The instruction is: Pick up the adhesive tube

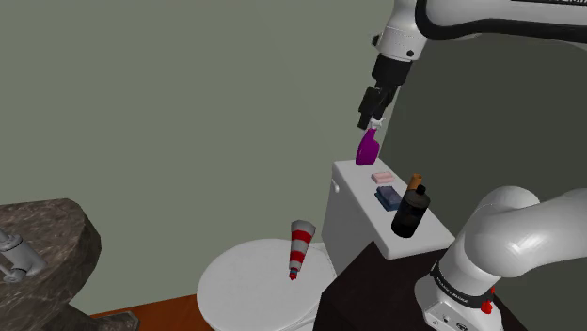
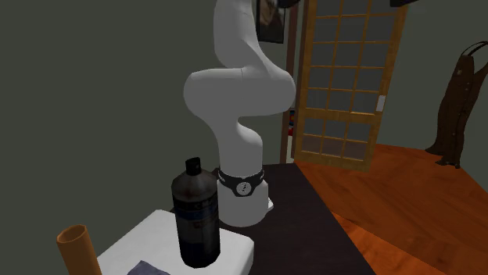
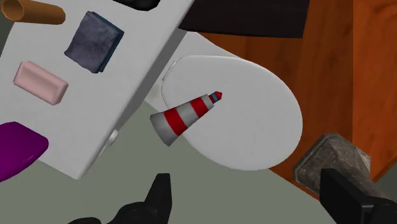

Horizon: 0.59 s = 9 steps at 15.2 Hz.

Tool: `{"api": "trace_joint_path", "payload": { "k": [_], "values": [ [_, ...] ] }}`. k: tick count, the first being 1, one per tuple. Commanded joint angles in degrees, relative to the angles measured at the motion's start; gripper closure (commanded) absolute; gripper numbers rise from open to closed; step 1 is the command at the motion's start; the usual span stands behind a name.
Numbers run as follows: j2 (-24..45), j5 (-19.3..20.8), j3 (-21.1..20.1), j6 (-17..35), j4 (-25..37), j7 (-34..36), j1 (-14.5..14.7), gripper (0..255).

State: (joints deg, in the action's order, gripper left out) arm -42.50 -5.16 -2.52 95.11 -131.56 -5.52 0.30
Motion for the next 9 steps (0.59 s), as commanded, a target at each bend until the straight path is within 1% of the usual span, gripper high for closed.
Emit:
{"api": "trace_joint_path", "payload": {
  "k": [1,9],
  "values": [
    [0.00,0.00,0.00,0.00,0.00,0.00,0.00,0],
    [8.53,9.57,-4.63,-7.27,-4.53,0.11,-1.25,0]
  ]
}}
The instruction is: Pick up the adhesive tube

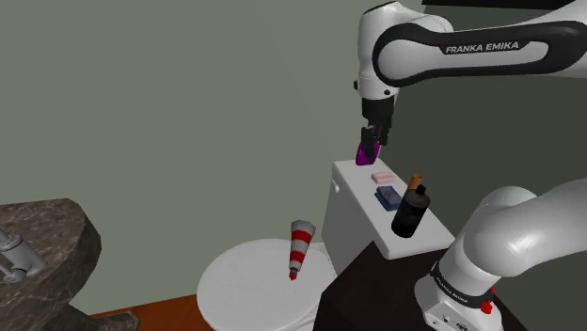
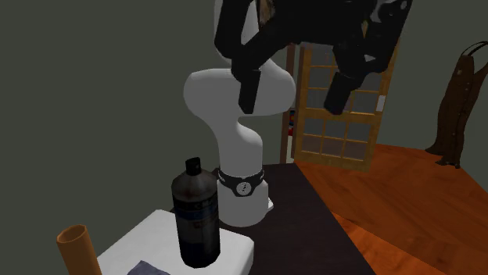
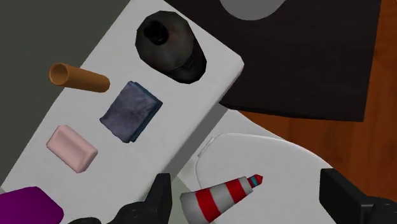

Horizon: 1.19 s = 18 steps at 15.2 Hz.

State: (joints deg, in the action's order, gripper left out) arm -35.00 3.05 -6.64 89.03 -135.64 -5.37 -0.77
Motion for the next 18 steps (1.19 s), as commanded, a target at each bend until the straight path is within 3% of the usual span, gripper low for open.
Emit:
{"api": "trace_joint_path", "payload": {
  "k": [1,14,18],
  "values": [
    [1.98,2.61,-1.01,-2.02,-1.25,-0.02,-0.34,0],
    [12.40,20.26,-5.01,-12.10,-15.03,0.43,-2.99,0],
    [14.31,20.76,-5.06,-9.99,-16.53,1.77,-3.21,0]
  ]
}}
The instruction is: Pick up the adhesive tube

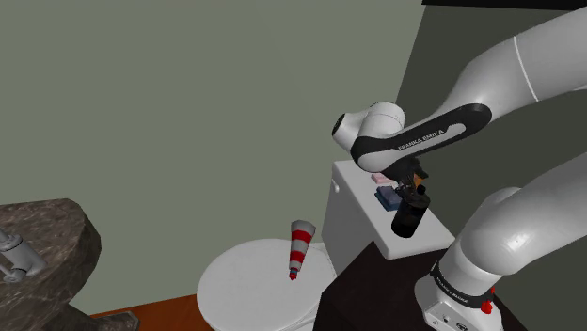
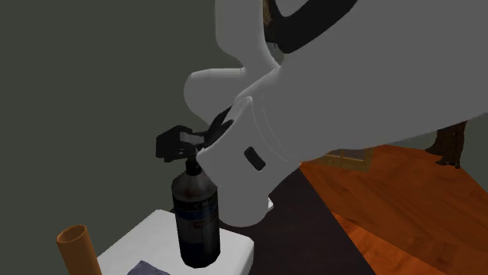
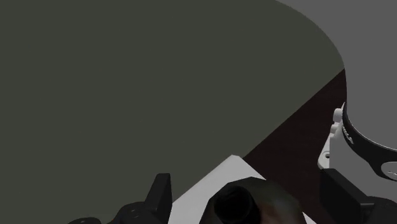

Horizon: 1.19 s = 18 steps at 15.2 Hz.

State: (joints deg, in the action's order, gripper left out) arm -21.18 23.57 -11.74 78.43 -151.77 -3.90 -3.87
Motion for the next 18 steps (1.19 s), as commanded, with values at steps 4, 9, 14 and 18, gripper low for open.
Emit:
{"api": "trace_joint_path", "payload": {
  "k": [4,9,14,18],
  "values": [
    [3.36,0.32,0.03,4.29,-1.77,2.35,-0.33,0],
    [3.40,0.41,0.09,4.40,-1.82,2.34,-0.38,255],
    [3.54,0.34,0.03,4.41,-1.73,2.42,-0.34,255],
    [2.07,0.26,0.05,2.67,-1.20,1.45,-0.21,255]
  ]
}}
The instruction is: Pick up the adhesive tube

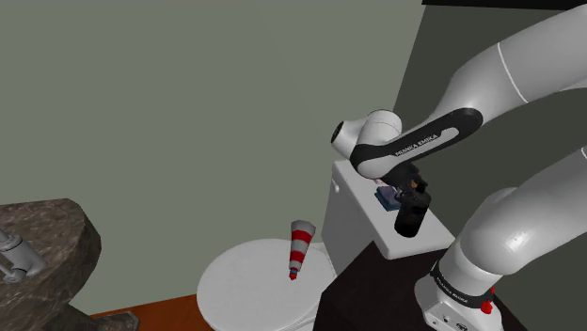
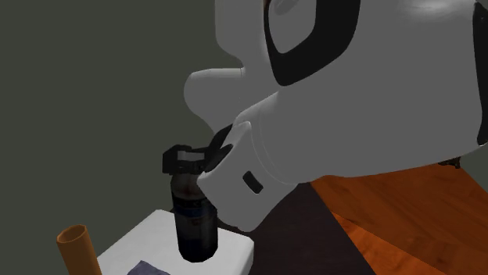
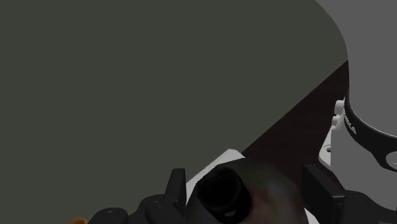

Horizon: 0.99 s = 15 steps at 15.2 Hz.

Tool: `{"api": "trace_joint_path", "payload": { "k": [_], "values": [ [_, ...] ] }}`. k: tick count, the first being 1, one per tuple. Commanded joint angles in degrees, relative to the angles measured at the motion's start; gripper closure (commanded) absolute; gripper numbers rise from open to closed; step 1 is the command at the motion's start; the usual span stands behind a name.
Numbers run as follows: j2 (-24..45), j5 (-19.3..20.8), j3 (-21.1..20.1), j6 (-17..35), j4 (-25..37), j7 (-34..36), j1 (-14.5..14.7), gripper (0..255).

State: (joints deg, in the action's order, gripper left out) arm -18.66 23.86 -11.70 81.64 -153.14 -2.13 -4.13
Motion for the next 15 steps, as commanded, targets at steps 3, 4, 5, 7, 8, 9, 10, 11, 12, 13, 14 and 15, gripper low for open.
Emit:
{"api": "trace_joint_path", "payload": {
  "k": [3,4,5,7,8,9,10,11,12,13,14,15],
  "values": [
    [-2.27,-0.05,0.01,-2.94,1.12,-1.65,0.17,255],
    [-2.84,-0.04,0.01,-3.73,1.46,-2.09,0.21,255],
    [-3.39,-0.02,0.01,-4.52,1.82,-2.53,0.25,255],
    [-4.43,0.05,0.02,-6.09,2.57,-3.40,0.31,255],
    [-4.93,0.09,0.02,-6.87,2.96,-3.83,0.34,255],
    [-5.40,0.15,0.03,-7.64,3.37,-4.26,0.37,255],
    [-5.86,0.21,0.03,-8.41,3.78,-4.68,0.40,255],
    [-6.30,0.28,0.03,-9.18,4.21,-5.11,0.42,255],
    [-6.73,0.36,0.03,-9.93,4.65,-5.53,0.44,255],
    [-7.13,0.44,0.04,-10.69,5.11,-5.96,0.46,255],
    [-7.19,0.45,0.04,-10.80,5.18,-6.02,0.46,255],
    [-7.20,0.45,0.04,-10.80,5.17,-6.02,0.46,255]
  ]
}}
